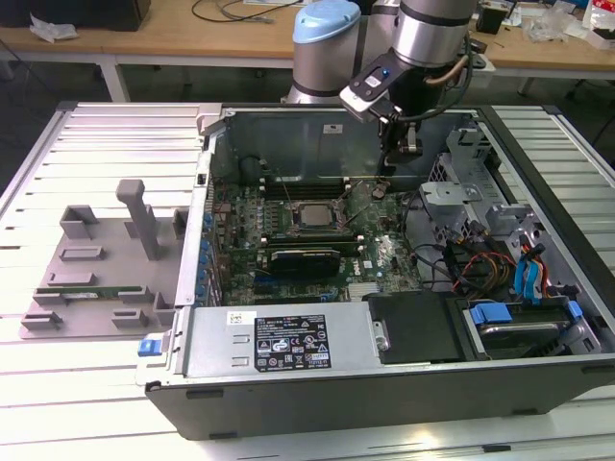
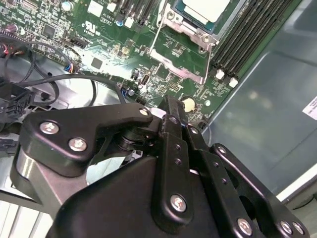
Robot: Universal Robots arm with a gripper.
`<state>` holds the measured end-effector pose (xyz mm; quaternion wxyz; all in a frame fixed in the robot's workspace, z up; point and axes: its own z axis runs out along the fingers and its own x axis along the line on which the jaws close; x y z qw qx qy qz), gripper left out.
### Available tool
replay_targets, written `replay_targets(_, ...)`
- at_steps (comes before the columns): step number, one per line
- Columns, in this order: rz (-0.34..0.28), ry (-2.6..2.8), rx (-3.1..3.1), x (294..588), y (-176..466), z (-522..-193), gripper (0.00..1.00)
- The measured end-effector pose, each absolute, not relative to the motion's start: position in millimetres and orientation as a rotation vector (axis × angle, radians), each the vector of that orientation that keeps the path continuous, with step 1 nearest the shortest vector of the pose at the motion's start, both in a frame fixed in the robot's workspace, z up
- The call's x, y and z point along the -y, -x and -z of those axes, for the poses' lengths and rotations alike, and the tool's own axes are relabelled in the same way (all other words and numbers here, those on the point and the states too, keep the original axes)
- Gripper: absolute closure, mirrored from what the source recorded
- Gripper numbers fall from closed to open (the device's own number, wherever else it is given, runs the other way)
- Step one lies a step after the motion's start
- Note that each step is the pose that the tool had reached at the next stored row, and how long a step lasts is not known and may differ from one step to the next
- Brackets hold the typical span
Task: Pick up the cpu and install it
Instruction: 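Close the cpu cover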
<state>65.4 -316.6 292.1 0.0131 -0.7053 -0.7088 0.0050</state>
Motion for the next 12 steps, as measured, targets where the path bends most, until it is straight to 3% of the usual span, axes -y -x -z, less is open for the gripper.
replay_targets(12,-0.016,2.198,2.208,316.6,-72.5,-269.8,0.89)
